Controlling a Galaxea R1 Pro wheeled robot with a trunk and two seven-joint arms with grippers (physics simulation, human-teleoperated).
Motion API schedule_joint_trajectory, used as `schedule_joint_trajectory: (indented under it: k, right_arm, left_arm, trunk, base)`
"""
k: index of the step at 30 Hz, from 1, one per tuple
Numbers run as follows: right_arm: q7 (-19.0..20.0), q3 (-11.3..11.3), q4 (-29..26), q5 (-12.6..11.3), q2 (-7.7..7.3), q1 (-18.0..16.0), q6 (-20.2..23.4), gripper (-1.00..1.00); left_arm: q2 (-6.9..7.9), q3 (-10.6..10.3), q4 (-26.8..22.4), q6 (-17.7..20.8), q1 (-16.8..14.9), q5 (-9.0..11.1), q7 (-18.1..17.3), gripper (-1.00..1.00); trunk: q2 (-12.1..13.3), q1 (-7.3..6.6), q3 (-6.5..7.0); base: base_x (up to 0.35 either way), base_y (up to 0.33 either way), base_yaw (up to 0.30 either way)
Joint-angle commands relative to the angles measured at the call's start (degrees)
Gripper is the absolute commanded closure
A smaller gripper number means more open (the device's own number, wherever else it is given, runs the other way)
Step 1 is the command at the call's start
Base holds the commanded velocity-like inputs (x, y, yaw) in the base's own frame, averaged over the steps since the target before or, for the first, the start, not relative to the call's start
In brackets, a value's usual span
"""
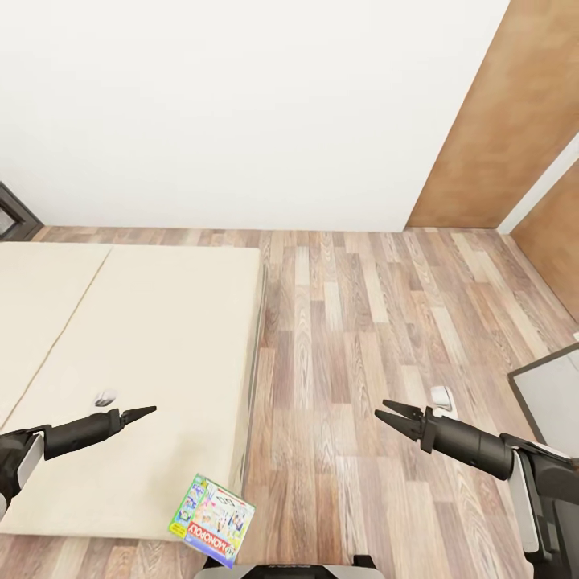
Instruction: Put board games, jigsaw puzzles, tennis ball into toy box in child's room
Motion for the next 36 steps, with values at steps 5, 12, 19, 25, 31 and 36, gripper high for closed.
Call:
schedule_joint_trajectory:
  k: [5,12,19,25,31,36]
  right_arm:
    - [0.18,-0.11,-0.01,-0.21,0.01,-0.03,0.42,-1.00]
    - [0.16,-0.18,-0.03,-0.23,0.02,0.04,-0.79,-1.00]
    - [0.06,-0.19,0.03,-0.24,0.04,0.05,-1.70,-1.00]
    - [0.23,-0.25,-0.11,-0.27,-0.01,-0.04,-1.89,-1.00]
    - [0.41,-0.48,-0.26,-0.32,-0.06,-0.10,-1.94,-1.00]
    - [0.47,-0.48,-0.29,-0.33,-0.02,-0.11,-2.00,-1.00]
  left_arm:
    - [-0.01,0.14,0.00,0.50,-0.03,0.01,-0.29,-1.00]
    - [-0.04,0.09,0.00,0.41,-0.03,0.01,-0.50,-1.00]
    - [-0.07,0.06,-0.01,0.37,-0.03,0.01,-0.58,-1.00]
    - [-0.02,0.06,-0.02,0.35,-0.03,0.01,-0.71,-1.00]
    - [-0.01,0.08,-0.01,0.40,-0.03,0.01,-0.36,-1.00]
    - [0.00,0.07,0.00,0.38,-0.03,-0.02,-0.24,-1.00]
  trunk:
    - [-0.07,0.03,0.41]
    - [-0.07,0.03,1.06]
    - [-0.07,0.03,1.72]
    - [-0.07,0.03,2.29]
    - [-0.07,0.03,2.85]
    - [-0.07,0.03,3.32]
  base:
    - [0.000,0.000,0.000]
    - [0.000,0.000,0.005]
    - [0.000,0.000,0.047]
    - [0.000,0.000,0.063]
    - [0.000,0.000,0.067]
    - [0.000,0.000,0.068]
